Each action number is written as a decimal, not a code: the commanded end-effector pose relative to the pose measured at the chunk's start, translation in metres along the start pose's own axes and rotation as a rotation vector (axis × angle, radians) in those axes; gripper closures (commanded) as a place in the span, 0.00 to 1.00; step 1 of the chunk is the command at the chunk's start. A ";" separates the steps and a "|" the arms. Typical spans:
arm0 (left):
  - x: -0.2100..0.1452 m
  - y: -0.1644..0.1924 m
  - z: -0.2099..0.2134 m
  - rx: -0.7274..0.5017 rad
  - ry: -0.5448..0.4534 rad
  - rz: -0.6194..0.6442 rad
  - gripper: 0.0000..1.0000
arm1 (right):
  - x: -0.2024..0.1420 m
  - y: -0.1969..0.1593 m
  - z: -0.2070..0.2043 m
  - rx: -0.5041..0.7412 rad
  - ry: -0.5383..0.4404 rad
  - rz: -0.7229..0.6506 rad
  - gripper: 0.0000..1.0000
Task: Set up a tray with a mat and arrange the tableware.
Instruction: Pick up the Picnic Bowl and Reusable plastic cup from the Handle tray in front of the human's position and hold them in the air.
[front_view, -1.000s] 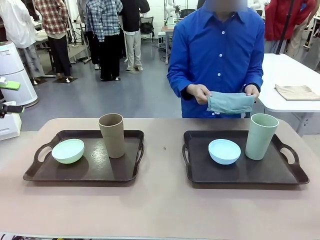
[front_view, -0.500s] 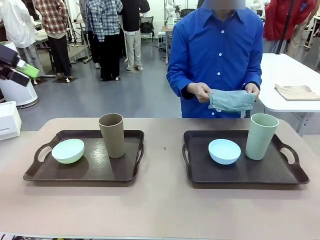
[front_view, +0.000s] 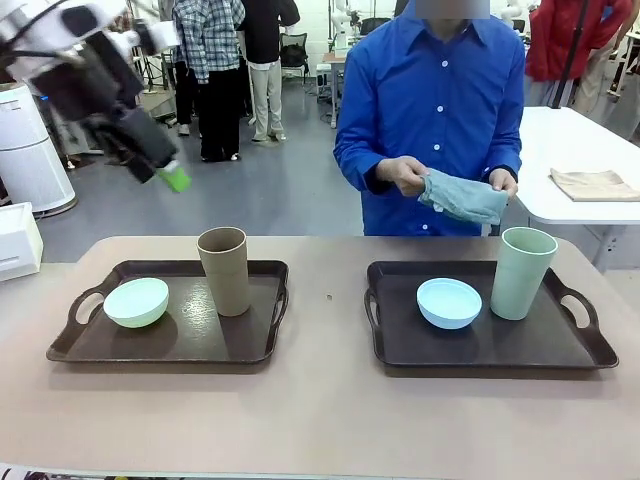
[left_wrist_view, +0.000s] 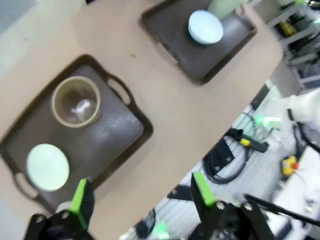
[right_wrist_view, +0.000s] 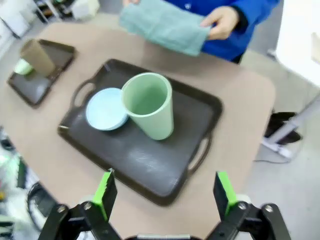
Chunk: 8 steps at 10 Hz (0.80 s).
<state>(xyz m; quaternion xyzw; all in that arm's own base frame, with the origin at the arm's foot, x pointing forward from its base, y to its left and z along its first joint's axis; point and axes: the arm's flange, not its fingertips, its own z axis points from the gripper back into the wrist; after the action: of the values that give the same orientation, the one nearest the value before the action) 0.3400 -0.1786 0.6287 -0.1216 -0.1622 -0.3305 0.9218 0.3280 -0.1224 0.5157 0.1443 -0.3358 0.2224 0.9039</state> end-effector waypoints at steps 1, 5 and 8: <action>0.030 -0.041 -0.001 0.167 -0.057 0.017 0.00 | -0.014 0.003 -0.030 -0.097 0.078 0.033 0.00; 0.031 -0.060 0.001 0.121 -0.078 -0.009 0.00 | 0.004 -0.005 -0.010 -0.050 0.028 0.032 0.00; 0.031 -0.060 0.001 0.121 -0.078 -0.009 0.00 | 0.005 -0.009 -0.008 -0.057 0.016 0.047 0.00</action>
<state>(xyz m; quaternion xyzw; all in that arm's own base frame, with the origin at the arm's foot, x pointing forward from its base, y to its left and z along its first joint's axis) 0.3263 -0.2397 0.6481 -0.0836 -0.2201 -0.3076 0.9219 0.3394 -0.1257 0.5130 0.1115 -0.3411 0.2350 0.9033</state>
